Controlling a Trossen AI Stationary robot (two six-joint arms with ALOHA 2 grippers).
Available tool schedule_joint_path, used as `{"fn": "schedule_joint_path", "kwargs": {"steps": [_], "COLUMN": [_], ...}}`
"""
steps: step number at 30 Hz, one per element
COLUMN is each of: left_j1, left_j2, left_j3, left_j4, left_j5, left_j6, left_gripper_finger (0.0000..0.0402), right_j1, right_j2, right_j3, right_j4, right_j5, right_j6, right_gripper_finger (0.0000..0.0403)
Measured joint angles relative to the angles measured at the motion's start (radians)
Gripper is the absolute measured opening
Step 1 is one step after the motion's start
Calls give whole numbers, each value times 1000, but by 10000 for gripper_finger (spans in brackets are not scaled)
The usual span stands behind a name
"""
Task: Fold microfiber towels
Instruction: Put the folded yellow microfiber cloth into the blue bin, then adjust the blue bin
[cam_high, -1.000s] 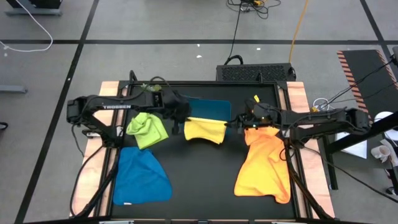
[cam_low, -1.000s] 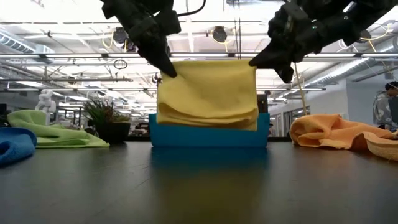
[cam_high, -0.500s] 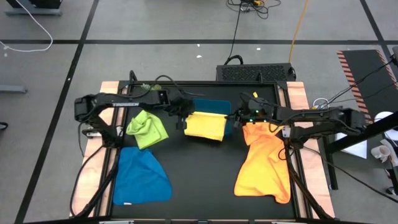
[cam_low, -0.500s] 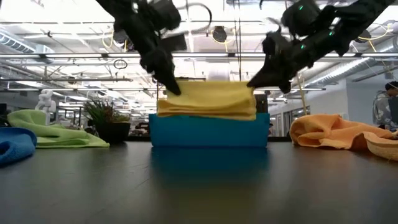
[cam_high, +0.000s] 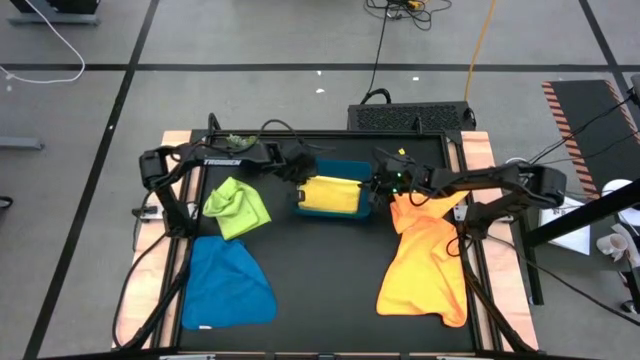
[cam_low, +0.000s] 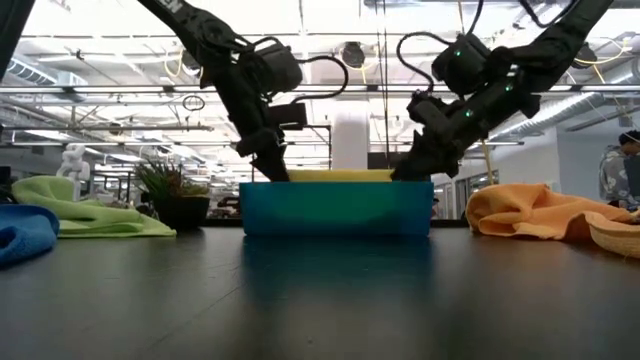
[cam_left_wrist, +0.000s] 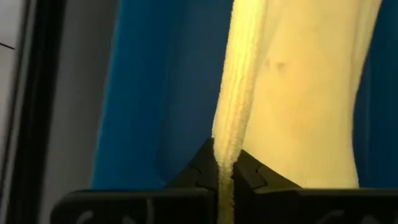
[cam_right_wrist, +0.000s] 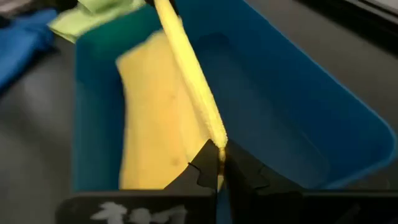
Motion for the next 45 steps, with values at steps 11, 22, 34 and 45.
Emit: {"fn": "schedule_joint_path", "kwargs": {"steps": [11, 22, 34, 45], "left_j1": [10, 8, 0, -173], "left_j2": [20, 16, -14, -376], "left_j3": [-1, 136, 169, 7], "left_j4": [40, -170, -240, 10], "left_j5": [-12, -84, -7, -3], "left_j6": [0, -34, -75, -176], "left_gripper_finger": [26, 64, 261, 223], "right_j1": [-43, -57, -4, 257], "right_j2": [36, -142, -385, -448], "right_j3": [-1, -3, -1, 0], "right_j4": [46, 12, -119, -204], "right_j5": [1, 5, 1, 8], "right_j6": [-48, -20, -22, -154], "right_gripper_finger": [22, 150, 187, 180]}}
